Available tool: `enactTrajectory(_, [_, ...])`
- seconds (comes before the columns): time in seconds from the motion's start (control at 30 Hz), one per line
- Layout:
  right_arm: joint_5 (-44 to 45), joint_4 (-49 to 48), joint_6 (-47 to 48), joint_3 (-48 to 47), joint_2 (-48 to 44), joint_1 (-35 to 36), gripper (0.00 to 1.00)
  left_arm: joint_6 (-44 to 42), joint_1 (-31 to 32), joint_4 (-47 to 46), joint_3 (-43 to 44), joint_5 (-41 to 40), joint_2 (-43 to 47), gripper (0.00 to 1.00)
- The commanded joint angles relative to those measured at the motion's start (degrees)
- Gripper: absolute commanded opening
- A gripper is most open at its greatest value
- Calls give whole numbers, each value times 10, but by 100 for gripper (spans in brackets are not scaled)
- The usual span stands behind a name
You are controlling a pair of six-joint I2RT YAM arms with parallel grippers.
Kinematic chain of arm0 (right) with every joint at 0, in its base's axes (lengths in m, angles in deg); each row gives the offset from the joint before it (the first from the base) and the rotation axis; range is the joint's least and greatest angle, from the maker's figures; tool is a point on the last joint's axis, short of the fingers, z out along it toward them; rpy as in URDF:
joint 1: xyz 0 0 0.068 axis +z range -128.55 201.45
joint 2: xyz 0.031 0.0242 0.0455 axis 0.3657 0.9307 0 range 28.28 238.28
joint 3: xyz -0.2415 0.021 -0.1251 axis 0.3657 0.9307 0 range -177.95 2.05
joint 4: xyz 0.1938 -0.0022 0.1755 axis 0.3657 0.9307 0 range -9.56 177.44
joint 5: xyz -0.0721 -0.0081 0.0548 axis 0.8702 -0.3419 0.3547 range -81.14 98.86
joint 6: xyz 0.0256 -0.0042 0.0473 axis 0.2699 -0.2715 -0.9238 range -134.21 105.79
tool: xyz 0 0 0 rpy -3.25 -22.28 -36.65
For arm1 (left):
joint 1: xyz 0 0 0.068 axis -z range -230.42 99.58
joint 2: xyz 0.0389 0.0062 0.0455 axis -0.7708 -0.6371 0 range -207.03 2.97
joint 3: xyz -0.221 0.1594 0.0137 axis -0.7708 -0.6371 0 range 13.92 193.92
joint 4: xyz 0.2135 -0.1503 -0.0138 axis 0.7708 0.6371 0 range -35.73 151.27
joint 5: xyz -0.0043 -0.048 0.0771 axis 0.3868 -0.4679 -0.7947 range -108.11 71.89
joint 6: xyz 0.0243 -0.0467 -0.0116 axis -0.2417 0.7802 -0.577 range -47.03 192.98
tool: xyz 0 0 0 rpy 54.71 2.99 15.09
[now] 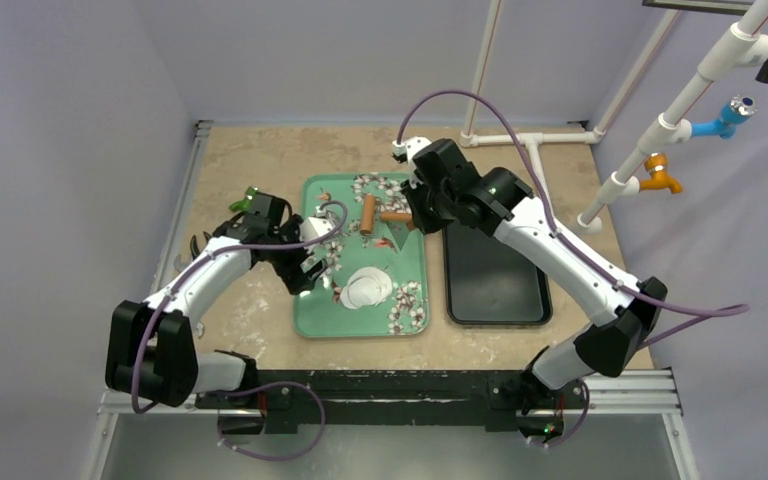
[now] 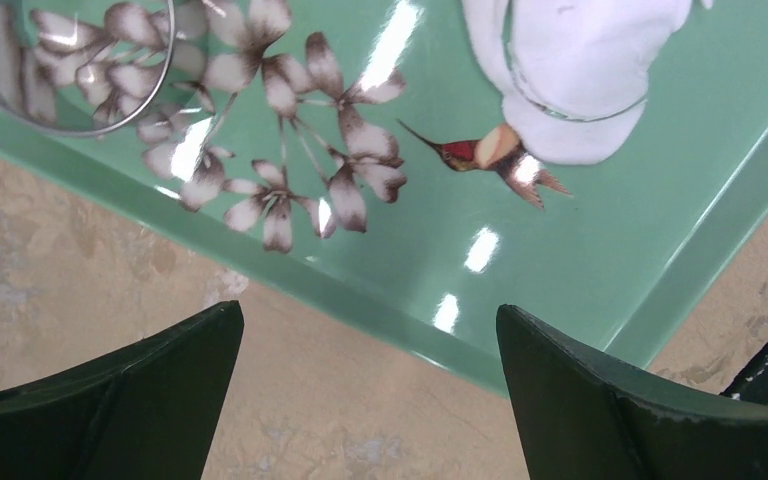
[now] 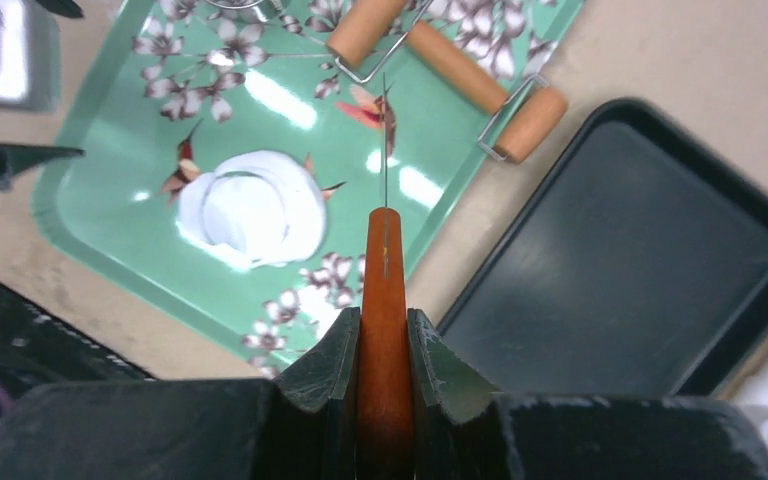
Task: Roll out the dumpling wrappers from the dough
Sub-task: Remove the dumpling wrapper from the work surface.
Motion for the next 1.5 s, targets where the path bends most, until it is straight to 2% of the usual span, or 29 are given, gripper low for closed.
enactTrajectory(0.0, [34,-61,175,0,-39,10,0,14,-34,-10,22,-6,-6,100])
enactTrajectory(0.13, [76,-58,294,13,-56,46,0,21,-58,-8,34,9,-13,100])
enactTrajectory(0.23, [62,-71,391,39,-79,80,0,19,-62,-11,31,9,-11,100])
enactTrajectory(0.43, [72,-152,499,100,-114,97,0,16,-66,-19,27,1,-5,100])
enactTrajectory(0.87, [50,-121,544,97,-108,99,0,16,-74,-14,35,13,-21,100])
enactTrajectory(1.0, [5,-97,626,107,-117,118,0,16,-74,-16,31,9,-14,100])
enactTrajectory(1.13, [-22,-122,668,119,-123,144,0,17,-74,-14,32,9,-11,100])
enactTrajectory(1.27, [-58,-78,733,122,-118,169,0,15,-74,-18,28,5,-8,100])
enactTrajectory(1.47, [-17,-68,798,123,-95,208,0,14,-74,-16,30,9,-14,100])
